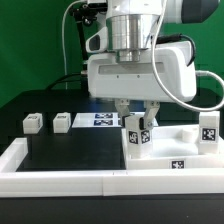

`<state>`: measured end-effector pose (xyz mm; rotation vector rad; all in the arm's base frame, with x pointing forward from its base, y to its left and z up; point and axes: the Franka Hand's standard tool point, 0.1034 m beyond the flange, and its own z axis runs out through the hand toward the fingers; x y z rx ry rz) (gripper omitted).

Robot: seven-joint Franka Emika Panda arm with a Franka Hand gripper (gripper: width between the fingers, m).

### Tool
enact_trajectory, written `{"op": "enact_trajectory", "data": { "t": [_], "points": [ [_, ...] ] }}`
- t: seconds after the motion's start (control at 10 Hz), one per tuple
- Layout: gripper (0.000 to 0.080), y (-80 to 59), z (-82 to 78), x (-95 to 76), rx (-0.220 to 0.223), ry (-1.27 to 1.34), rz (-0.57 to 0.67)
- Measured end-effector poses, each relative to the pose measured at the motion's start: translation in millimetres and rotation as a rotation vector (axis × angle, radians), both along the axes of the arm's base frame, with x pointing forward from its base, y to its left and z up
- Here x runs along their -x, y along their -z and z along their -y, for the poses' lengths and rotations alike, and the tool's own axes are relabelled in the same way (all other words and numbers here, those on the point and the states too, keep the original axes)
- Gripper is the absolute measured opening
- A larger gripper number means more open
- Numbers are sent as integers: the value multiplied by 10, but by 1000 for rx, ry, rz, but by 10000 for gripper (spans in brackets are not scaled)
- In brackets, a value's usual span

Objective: Assemble square table

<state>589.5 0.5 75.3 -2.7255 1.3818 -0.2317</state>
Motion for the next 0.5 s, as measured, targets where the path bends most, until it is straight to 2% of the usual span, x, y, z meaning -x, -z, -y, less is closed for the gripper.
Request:
{"op": "enact_trajectory", "data": {
  "t": [0.3, 0.5],
  "points": [
    [294, 1, -4, 7, -51, 286, -3],
    [294, 5, -60, 22, -84, 489, -15]
  ]
}}
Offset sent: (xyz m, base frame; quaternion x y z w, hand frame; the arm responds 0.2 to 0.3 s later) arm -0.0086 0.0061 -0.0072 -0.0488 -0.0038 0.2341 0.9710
